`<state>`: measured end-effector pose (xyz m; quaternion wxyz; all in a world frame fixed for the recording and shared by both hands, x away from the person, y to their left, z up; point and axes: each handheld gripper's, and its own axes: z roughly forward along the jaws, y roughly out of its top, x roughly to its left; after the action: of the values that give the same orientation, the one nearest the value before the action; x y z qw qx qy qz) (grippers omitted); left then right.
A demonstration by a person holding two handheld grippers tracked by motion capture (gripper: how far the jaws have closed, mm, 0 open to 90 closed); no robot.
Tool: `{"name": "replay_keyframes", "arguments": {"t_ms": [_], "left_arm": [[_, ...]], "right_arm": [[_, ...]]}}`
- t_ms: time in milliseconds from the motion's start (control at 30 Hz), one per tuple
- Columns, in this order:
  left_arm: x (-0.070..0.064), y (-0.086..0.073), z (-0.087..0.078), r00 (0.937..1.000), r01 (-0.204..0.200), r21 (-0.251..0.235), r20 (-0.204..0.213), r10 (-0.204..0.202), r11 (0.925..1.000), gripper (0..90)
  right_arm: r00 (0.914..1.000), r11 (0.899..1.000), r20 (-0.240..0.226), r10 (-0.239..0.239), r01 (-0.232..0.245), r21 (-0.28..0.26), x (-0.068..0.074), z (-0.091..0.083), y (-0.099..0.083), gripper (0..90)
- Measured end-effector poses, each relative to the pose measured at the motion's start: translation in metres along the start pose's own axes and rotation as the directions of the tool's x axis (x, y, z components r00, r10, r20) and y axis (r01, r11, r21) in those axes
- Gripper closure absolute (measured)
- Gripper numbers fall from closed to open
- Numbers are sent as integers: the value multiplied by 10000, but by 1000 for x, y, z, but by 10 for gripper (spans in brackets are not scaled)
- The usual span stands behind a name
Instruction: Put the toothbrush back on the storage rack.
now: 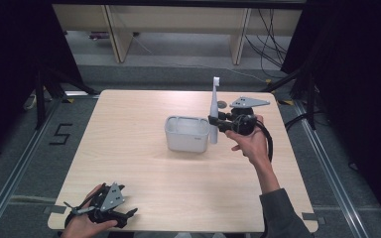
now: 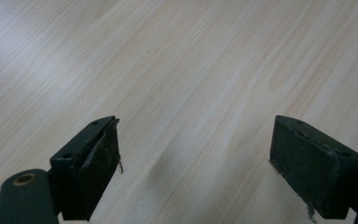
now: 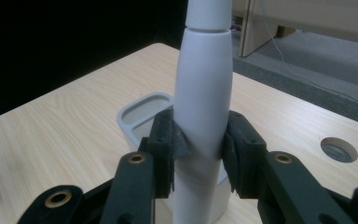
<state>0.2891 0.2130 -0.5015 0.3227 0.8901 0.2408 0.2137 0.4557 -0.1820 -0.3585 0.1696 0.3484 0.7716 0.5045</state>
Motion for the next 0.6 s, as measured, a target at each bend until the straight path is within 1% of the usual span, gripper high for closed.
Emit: {"name": "replay_keyframes", "arguments": {"t_ms": [33, 67, 100, 133, 267, 300, 333, 367, 400, 433, 467, 500, 533, 567, 600], "left_arm": [[0, 0, 0, 10000, 14, -7, 22, -14, 10000, 153], [0, 0, 0, 10000, 25, -12, 29, -25, 10000, 153], [0, 0, 0, 10000, 25, 18, 4, -25, 10000, 153], [0, 0, 0, 10000, 7, -3, -1, -7, 10000, 153], [0, 0, 0, 10000, 29, -7, 25, -29, 10000, 153], [0, 0, 0, 10000, 14, 20, -13, -14, 10000, 153], [0, 0, 0, 10000, 10, 9, -5, -10, 10000, 153], [0, 0, 0, 10000, 17, -7, 23, -17, 10000, 153], [0, 0, 0, 10000, 27, -8, 33, -27, 10000, 153], [0, 0, 0, 10000, 26, 25, 10, -26, 10000, 153], [0, 0, 0, 10000, -10, 36, -3, 10, 10000, 153], [0, 0, 0, 10000, 1, 24, -11, -1, 10000, 153], [0, 0, 0, 10000, 14, -5, 45, -14, 10000, 153], [0, 0, 0, 10000, 14, -5, 45, -14, 10000, 153], [0, 0, 0, 10000, 21, 25, 23, -21, 10000, 153]], "right_arm": [[9999, 10000, -119, -5, 5, 29, -1, 1, 2, 666], [9999, 10000, -144, 76, -75, 40, -1, 1, 4, 666], [10000, 10000, -32, 33, -32, 34, -1, 1, 6, 666], [10000, 10000, -72, -66, 66, -51, -2, 2, 9, 666], [10000, 9999, 17, -91, 91, -84, -2, 3, 14, 666], [9999, 10000, 105, 29, -28, -70, -1, 3, 15, 666], [9994, 9995, 308, -185, 192, -233, -2, 5, 16, 666], [9998, 9999, 170, 98, -96, -117, 0, 5, 16, 666], [10000, 10000, -17, -15, 15, -78, -1, 6, 18, 666], [9999, 9999, 139, -82, 84, -123, 0, 6, 19, 666], [9996, 9997, 181, -218, 220, -113, -1, 5, 20, 666], [9997, 9998, 172, 154, -152, -98, 1, 6, 21, 666], [9998, 9999, 198, 1, 1, -113, 0, 7, 23, 666], [9998, 9999, 198, 1, 1, -113, 0, 7, 23, 666], [9997, 9997, 205, -97, 101, -211, -2, 8, 24, 666]]}}
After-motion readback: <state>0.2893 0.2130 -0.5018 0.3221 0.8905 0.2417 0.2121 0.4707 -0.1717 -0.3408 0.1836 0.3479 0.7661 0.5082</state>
